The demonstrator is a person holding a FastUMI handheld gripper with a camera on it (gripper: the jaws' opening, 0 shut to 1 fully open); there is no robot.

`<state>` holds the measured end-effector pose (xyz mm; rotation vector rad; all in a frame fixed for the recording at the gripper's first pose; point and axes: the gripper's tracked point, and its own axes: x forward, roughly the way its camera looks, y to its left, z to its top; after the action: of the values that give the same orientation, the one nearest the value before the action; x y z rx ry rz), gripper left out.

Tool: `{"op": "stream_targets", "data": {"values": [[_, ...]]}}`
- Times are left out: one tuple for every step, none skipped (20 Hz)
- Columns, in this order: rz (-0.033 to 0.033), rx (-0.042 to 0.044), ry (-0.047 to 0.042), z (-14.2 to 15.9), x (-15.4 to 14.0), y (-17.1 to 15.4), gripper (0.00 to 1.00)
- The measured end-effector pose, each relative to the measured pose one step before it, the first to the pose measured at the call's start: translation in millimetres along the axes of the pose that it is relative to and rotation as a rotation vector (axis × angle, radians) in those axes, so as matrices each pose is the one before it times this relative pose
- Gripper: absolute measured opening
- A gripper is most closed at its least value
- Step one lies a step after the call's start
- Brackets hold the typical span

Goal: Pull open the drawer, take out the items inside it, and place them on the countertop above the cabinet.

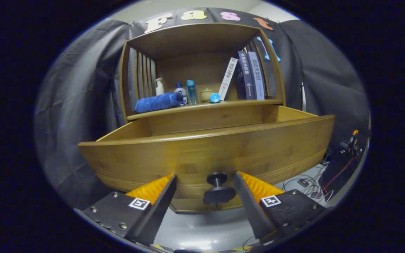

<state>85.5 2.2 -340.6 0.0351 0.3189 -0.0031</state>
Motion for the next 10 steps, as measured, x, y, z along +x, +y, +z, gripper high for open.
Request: {"op": "stream_targets", "data": {"values": [[0.00308,0.00996,0.002,0.16,4.18,0.24,0.99],[0.00587,0.01784,0.00139,0.88,3.28,-0.05,0.99],[0.00764,0.0194,0.00267,0.46,3.65,-0.02,0.99],[0.00609,0.01527,0.0,1.47,3.98,-0.34,0.99],[0.00508,0.00897,-0.0015,-0.02,2.46,0.25,0.99],[0.00156,-0.00106,0.00121,1.22,3.45,0.83,0.99],[-0.00199,-0.00863,-0.00363,1.3,3.33,-0.54,0.99],[0.00002,-0.00561,0.00146,1.8,4.07,-0.13,0.99],[0.00045,0.00113,-0.00017,0.77,4.43,0.37,0.99],[-0.00122,0.00108,-0.00014,1.44,3.3,1.15,0.99]]}}
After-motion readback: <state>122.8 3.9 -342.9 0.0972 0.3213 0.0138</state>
